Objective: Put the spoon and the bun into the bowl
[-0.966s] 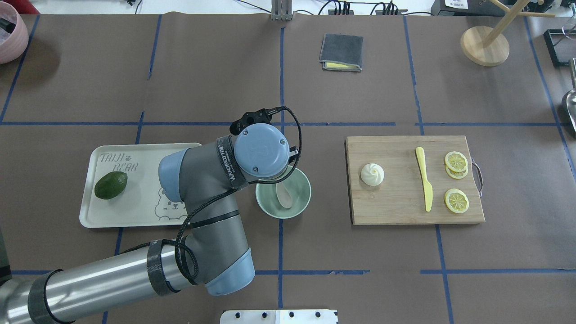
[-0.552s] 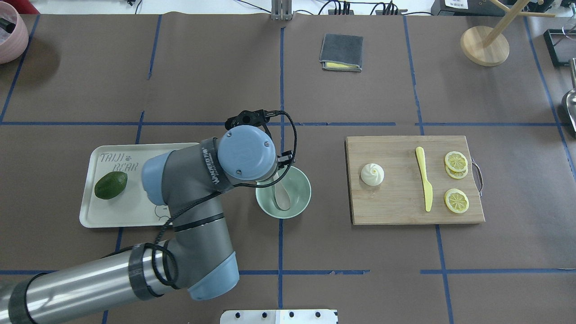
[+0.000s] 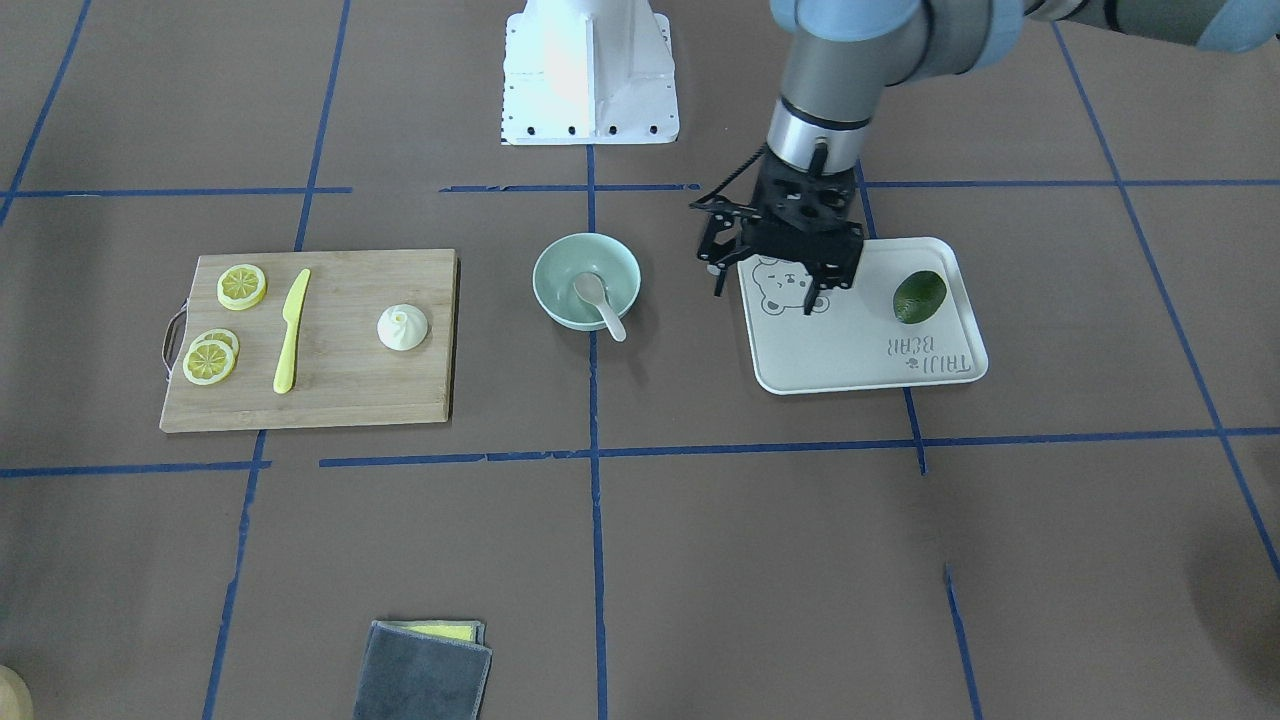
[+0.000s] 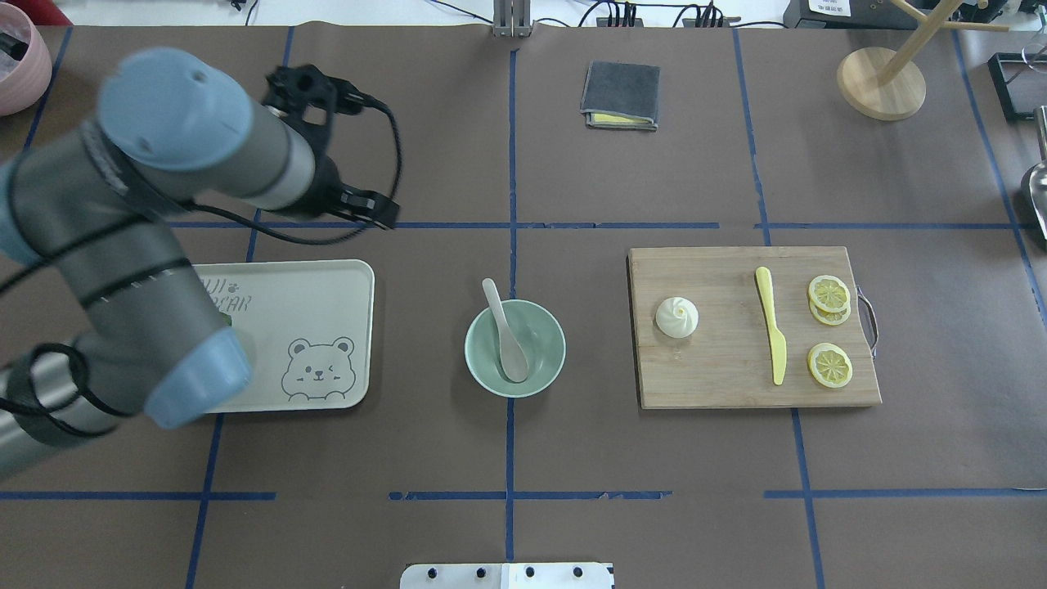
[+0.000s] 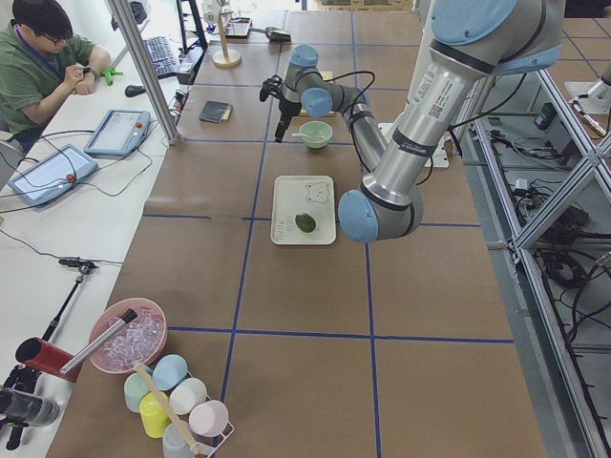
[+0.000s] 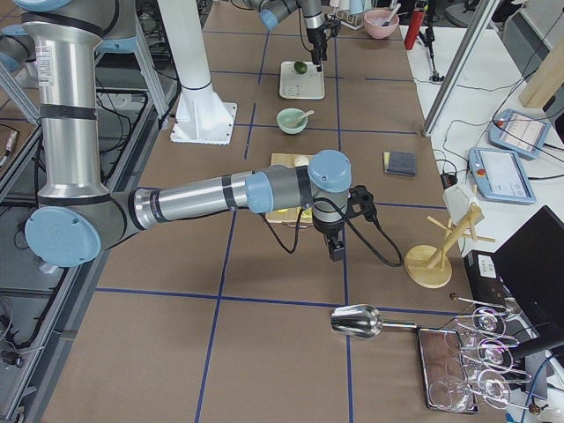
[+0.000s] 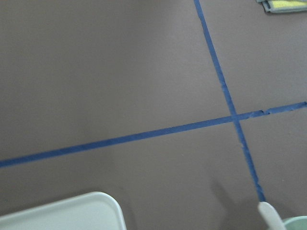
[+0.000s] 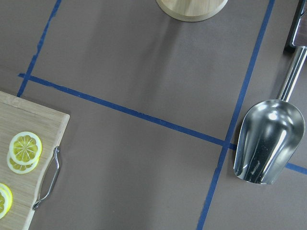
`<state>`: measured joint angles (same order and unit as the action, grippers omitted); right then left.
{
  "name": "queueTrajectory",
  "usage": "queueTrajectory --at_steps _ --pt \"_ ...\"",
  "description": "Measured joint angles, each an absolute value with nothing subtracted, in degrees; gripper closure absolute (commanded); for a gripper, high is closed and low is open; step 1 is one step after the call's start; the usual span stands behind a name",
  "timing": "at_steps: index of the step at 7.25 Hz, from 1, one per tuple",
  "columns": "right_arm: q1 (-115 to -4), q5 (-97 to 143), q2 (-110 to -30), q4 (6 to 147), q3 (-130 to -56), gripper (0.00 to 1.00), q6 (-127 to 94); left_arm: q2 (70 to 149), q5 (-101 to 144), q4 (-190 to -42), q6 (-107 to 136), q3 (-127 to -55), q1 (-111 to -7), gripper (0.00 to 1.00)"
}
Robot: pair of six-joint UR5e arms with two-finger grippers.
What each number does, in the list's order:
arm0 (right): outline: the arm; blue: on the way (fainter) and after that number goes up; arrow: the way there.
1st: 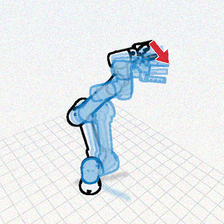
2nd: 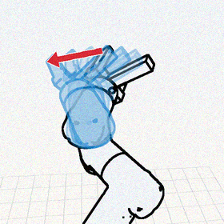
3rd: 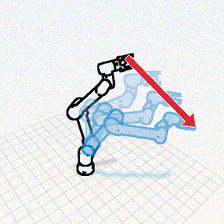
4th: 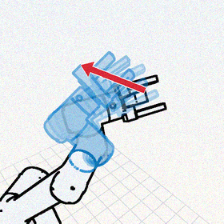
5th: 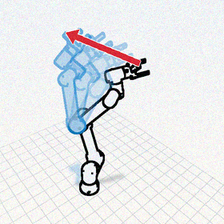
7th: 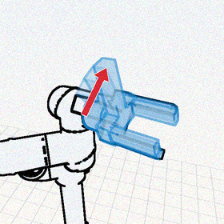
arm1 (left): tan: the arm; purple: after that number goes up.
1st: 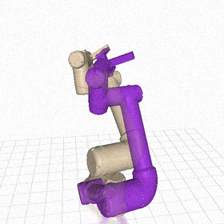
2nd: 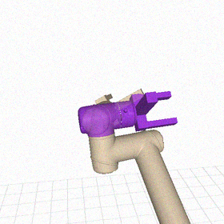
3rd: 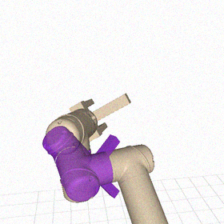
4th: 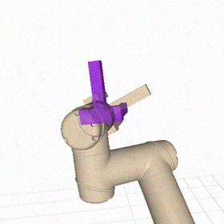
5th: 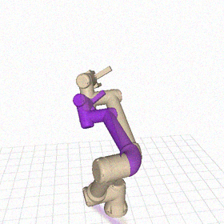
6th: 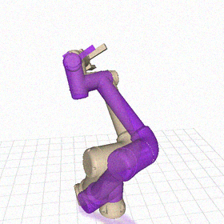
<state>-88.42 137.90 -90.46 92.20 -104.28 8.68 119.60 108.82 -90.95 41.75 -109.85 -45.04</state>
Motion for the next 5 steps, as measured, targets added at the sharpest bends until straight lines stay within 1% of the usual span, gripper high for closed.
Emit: queueTrajectory --at_steps 1,3,5 --pt "-88.4 138.0 -90.5 92.2 -104.4 0.00 8.6 115.8 113.8 -90.9 30.1 -109.9 -52.9 0.00" --pt "-88.4 139.1 -90.4 92.2 -104.7 0.00 6.9 108.3 122.5 -90.9 11.9 -106.1 -67.8 0.00" --pt "-88.3 140.7 -90.0 92.0 -104.9 0.00 5.5 99.6 127.4 -91.0 7.0 -102.9 -76.3 0.00"
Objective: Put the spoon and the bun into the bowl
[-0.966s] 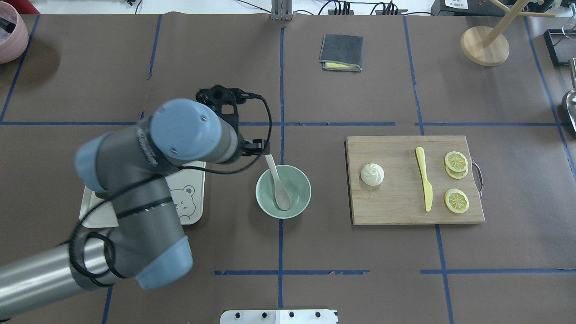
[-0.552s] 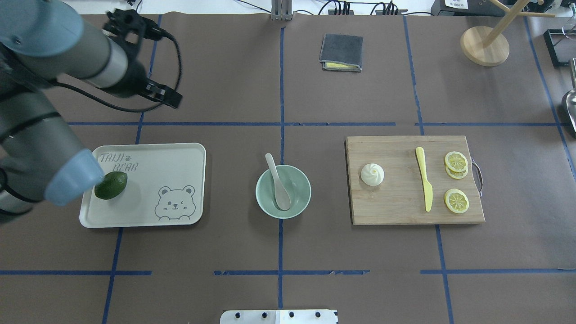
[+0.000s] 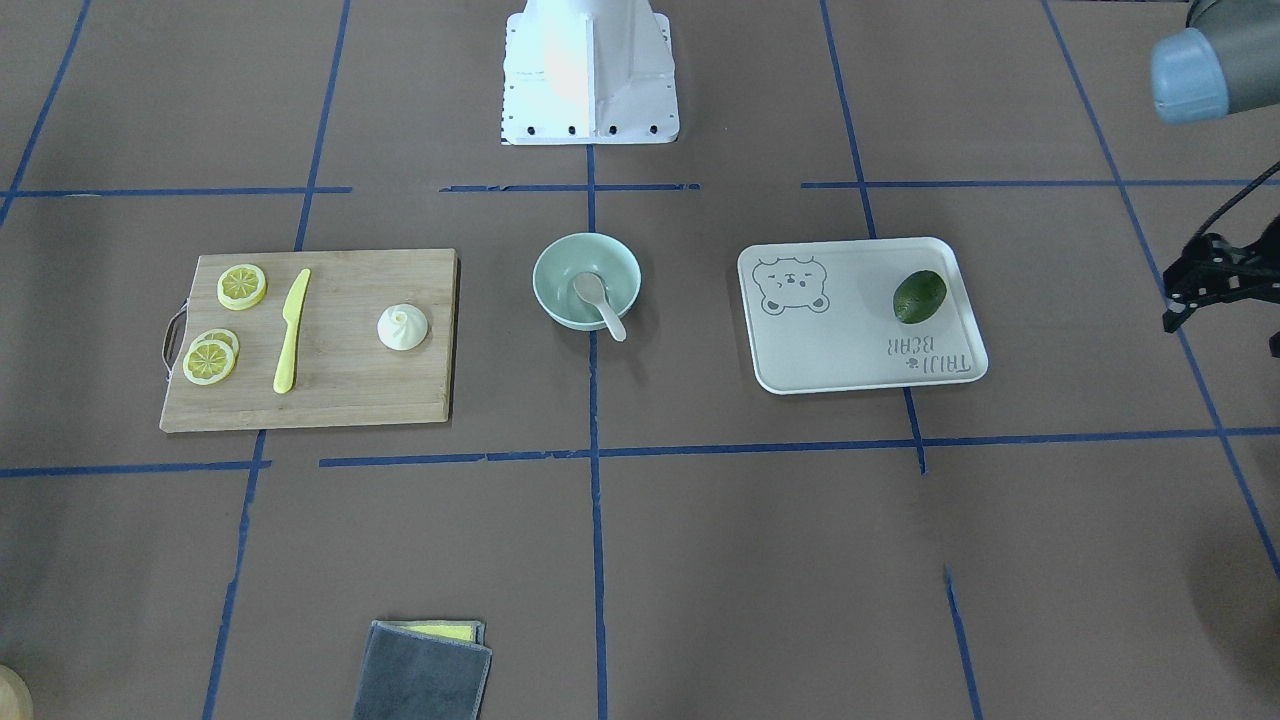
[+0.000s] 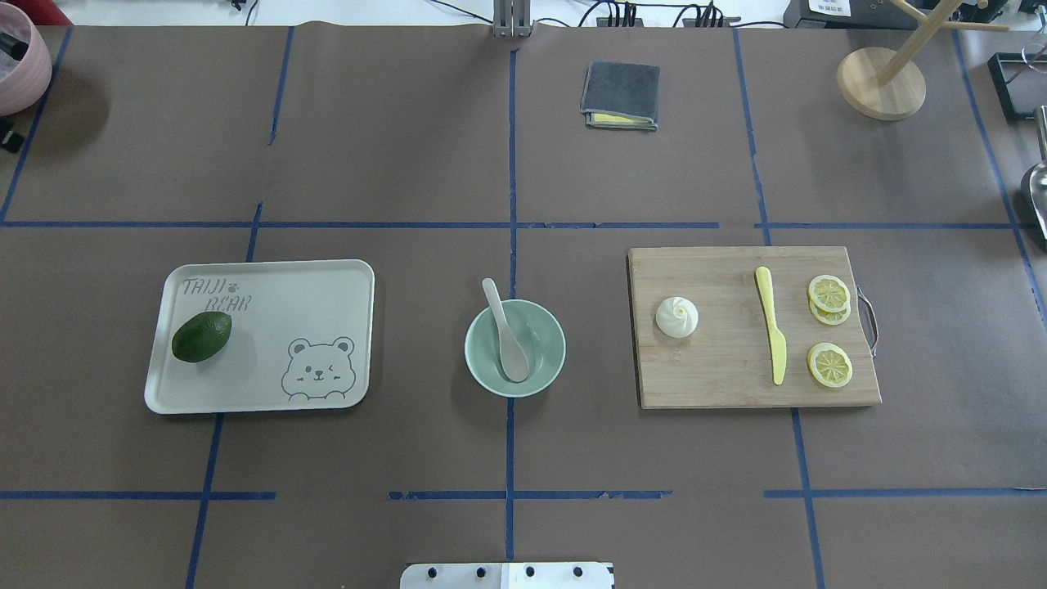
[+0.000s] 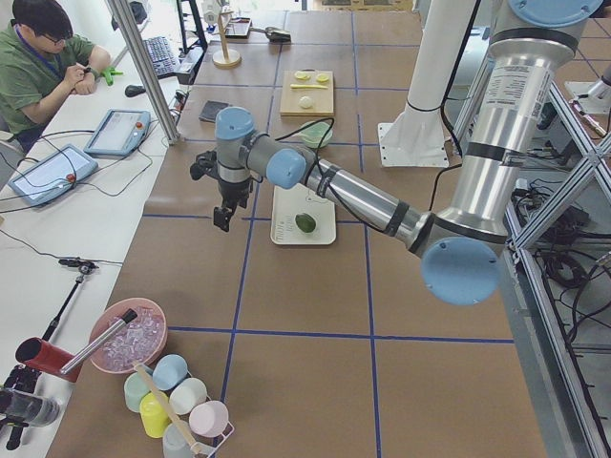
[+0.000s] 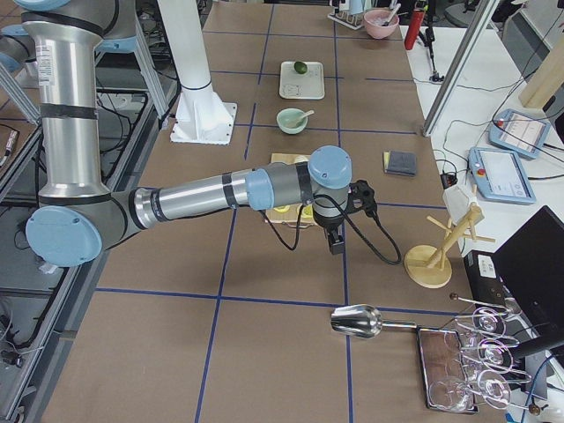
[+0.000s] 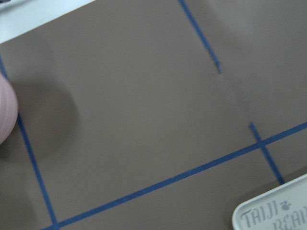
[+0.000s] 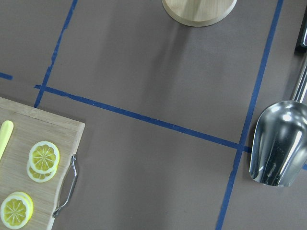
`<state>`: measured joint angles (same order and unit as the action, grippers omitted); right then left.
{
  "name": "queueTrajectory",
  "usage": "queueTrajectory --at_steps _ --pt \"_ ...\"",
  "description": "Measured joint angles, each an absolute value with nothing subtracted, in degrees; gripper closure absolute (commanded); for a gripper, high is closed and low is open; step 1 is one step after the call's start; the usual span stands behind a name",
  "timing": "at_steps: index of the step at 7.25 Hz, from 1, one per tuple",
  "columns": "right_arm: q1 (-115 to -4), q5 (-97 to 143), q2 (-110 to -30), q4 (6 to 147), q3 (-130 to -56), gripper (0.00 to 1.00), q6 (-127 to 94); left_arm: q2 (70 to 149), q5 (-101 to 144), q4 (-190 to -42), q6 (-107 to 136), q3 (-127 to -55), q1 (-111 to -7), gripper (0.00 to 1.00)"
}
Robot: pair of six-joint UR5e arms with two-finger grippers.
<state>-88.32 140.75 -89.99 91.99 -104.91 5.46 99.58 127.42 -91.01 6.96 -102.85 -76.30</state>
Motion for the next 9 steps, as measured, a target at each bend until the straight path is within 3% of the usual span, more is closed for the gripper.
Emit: queueTrajectory --at_steps 5,9 --pt "-82.1 140.7 -87.2 91.8 -109.9 0.00 4.4 85.2 134.6 -91.8 3.3 -100.6 -87.3 0.00" --pt "-66.2 134.1 -80.6 91.6 -116.5 0.01 -18.9 83.6 134.7 -90.3 -2.3 -98.7 -90.2 0.00"
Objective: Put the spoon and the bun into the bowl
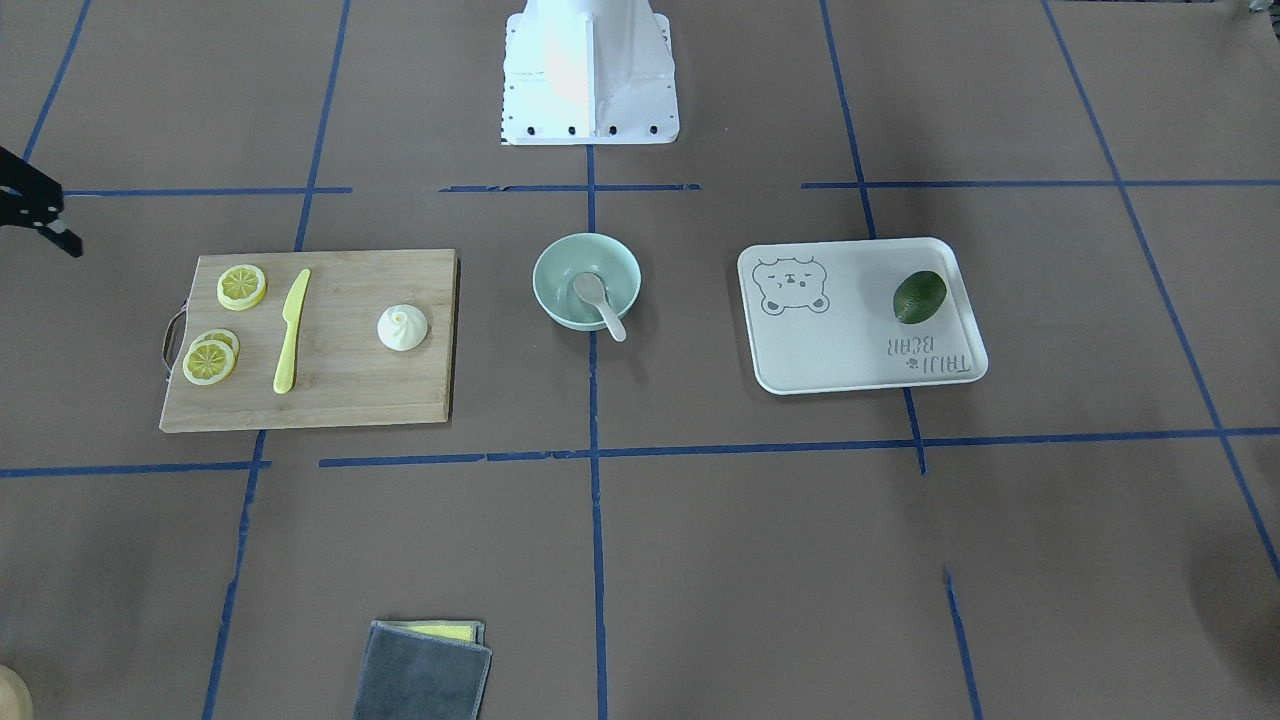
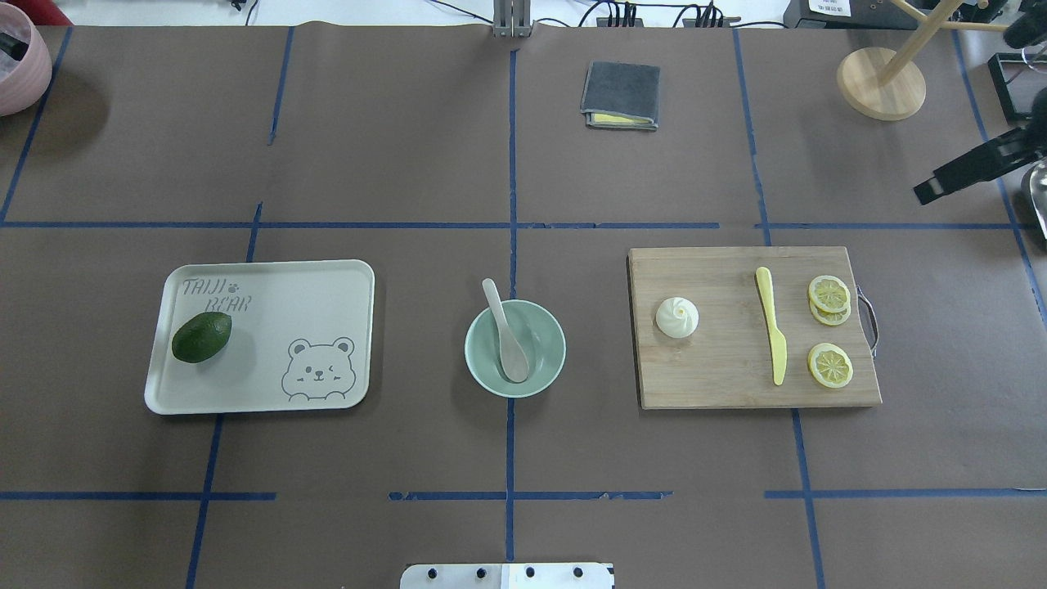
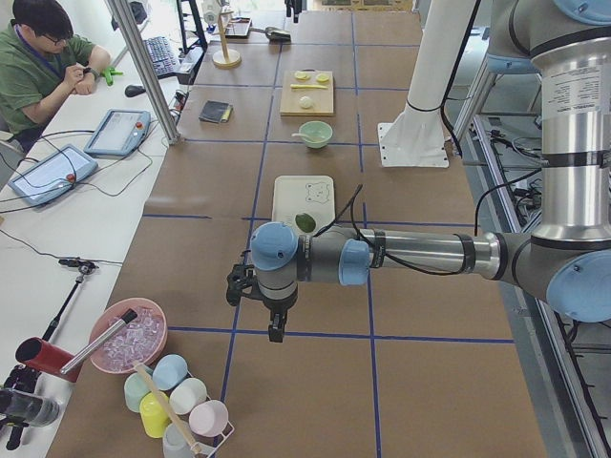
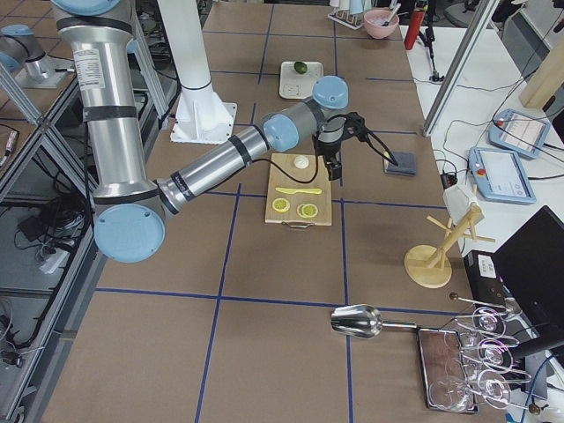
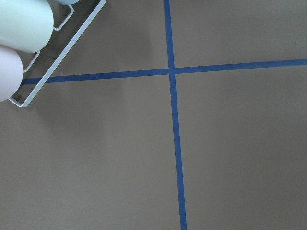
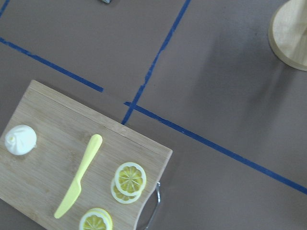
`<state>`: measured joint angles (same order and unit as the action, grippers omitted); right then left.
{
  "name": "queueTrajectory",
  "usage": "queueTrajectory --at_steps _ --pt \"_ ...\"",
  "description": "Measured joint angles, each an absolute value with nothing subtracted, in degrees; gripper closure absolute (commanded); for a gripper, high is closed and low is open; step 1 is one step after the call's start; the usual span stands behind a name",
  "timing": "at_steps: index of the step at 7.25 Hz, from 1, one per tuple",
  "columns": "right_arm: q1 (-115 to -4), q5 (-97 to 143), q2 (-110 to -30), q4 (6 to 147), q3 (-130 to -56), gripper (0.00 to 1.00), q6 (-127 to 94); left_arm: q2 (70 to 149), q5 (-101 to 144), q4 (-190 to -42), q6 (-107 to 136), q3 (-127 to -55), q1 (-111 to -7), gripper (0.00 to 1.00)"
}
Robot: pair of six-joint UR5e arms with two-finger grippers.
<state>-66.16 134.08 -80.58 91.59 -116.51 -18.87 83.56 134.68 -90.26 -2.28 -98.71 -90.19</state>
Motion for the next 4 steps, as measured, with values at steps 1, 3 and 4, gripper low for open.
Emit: queueTrajectory --at_steps 1,3,4 --pt "-59.2 127.7 -77.4 91.6 -116.8 0.02 -26.9 83.7 134.6 -90.2 -2.4 -98.9 -90.2 0.00" --pt "-49.1 118.6 -72.6 91.0 -114.3 0.06 -35.8 83.4 134.6 -90.5 -2.5 -98.9 -90.2 0.00" --pt "-45.2 115.1 -71.1 88.4 -112.3 0.11 -40.4 83.1 134.7 -90.6 -2.7 -99.1 -90.3 0.00"
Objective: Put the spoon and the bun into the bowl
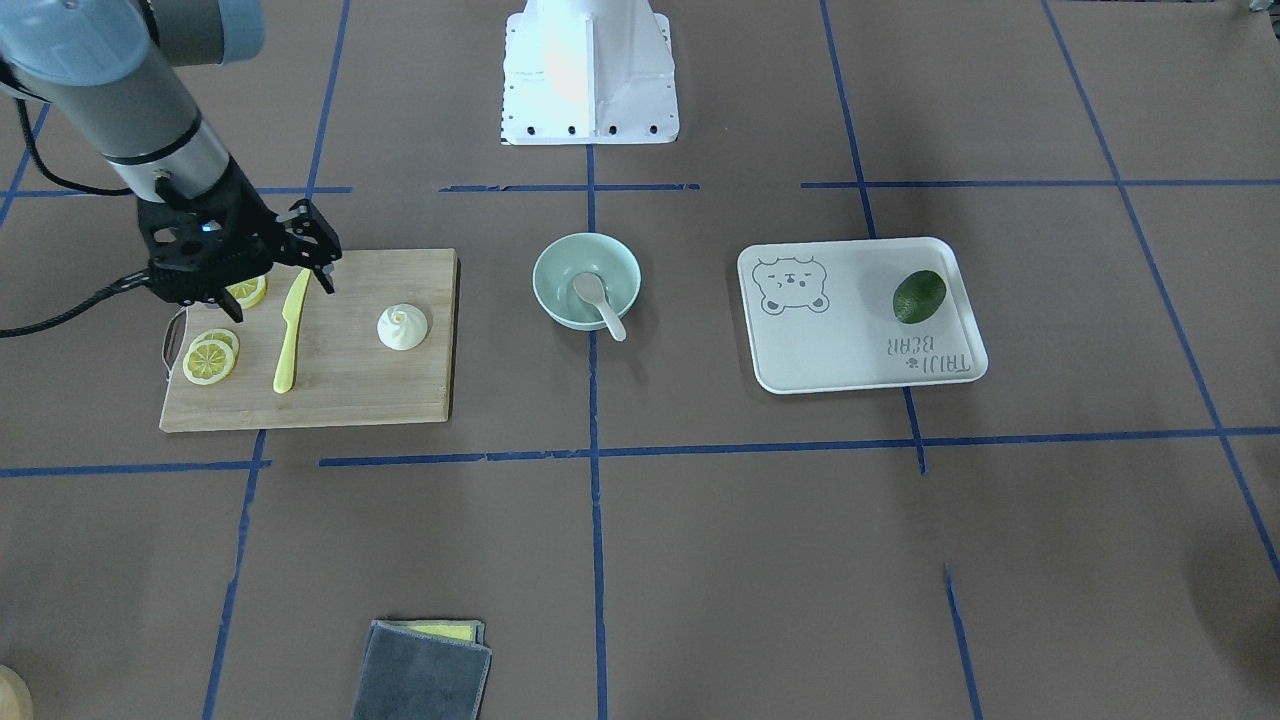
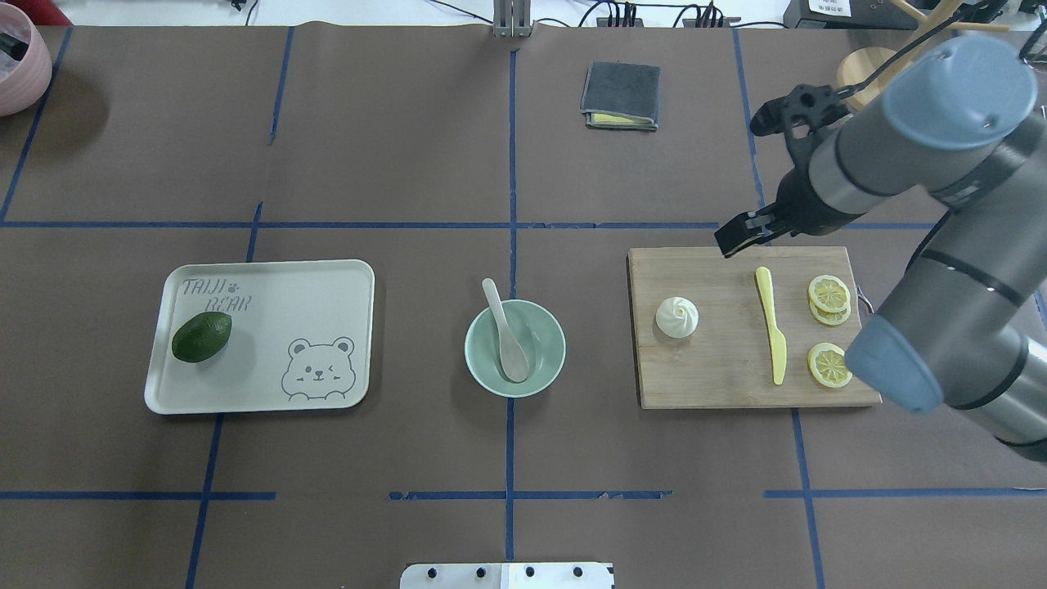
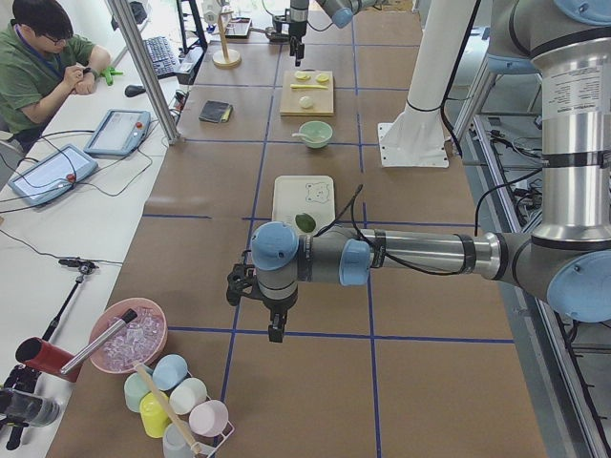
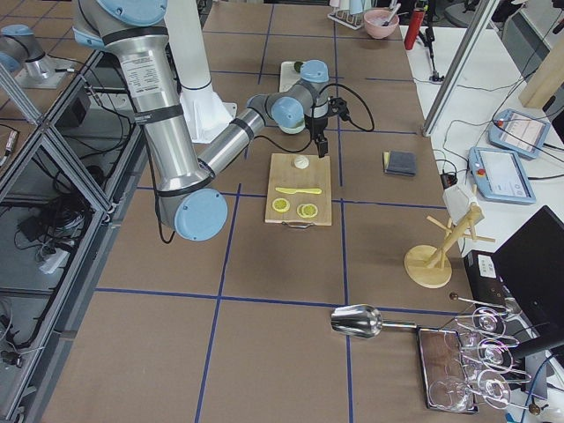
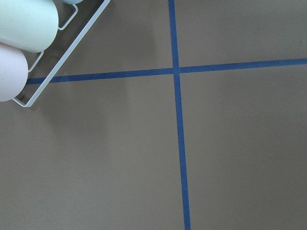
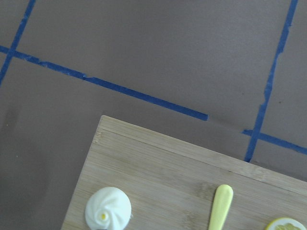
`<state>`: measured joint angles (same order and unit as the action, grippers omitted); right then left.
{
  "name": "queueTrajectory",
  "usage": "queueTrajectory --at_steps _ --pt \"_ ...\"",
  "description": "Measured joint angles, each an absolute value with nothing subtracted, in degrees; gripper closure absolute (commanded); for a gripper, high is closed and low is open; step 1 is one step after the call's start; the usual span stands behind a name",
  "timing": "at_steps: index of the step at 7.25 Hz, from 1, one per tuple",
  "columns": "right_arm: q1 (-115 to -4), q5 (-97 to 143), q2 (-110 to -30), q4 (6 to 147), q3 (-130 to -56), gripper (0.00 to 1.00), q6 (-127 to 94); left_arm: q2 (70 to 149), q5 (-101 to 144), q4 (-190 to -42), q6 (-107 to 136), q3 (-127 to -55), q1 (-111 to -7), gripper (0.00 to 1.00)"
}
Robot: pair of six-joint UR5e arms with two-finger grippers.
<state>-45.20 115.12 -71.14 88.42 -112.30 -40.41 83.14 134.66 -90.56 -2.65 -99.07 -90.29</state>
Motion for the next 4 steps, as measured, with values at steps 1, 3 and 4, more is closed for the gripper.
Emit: queueTrajectory --at_steps 1,3,4 --pt "-41.9 112.1 -70.6 84.2 -109.6 0.13 -44.2 83.1 134.7 -90.6 -2.7 -99.3 -90.3 0.00" --pt "-36.7 107.6 -70.4 76.5 -104.3 0.18 -48.8 83.1 134.8 -90.7 -2.8 -99.5 -90.3 0.00" --pt "-35.1 106.0 -70.6 74.9 -103.2 0.22 -49.7 83.1 134.9 -90.7 -2.8 -99.6 -90.3 0.00"
